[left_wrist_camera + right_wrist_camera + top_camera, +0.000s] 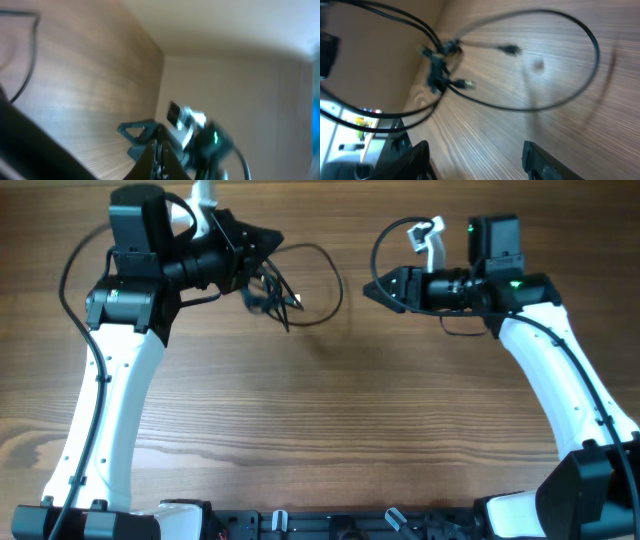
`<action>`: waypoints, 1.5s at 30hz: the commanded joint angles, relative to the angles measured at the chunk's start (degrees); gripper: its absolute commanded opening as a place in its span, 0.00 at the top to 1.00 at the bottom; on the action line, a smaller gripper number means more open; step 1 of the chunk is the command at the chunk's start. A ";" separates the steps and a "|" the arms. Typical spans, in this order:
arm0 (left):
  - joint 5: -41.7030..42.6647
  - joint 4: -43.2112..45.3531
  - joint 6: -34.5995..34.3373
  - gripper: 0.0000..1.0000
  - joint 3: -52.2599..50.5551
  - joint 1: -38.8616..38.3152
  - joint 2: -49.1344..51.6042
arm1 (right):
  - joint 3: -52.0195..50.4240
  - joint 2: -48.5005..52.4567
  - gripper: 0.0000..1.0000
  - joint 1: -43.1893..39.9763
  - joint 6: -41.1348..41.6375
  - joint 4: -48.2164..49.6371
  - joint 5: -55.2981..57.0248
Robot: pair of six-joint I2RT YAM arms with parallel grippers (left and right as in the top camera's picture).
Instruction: Untangle cables
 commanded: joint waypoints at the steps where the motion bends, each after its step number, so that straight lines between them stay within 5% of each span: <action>1: -10.60 -4.39 -25.53 0.96 0.70 -0.09 -0.31 | 1.33 -1.51 0.39 3.93 0.46 2.40 -2.05; 12: -12.92 -6.05 -30.49 0.96 0.70 -0.26 -0.31 | 1.33 -1.51 0.47 15.69 -1.20 13.07 -2.08; 21: -19.41 -9.55 -30.77 0.96 0.70 -0.26 -0.31 | 1.33 -1.51 0.42 14.67 1.49 12.63 6.62; 31: -20.98 -12.48 -35.41 0.96 0.70 -0.26 -0.31 | 1.31 -1.49 0.46 15.91 -5.62 13.79 -4.70; 45: -20.74 -13.42 -35.34 0.96 0.68 -0.26 -0.31 | 1.25 3.30 0.50 24.13 -5.25 16.39 14.93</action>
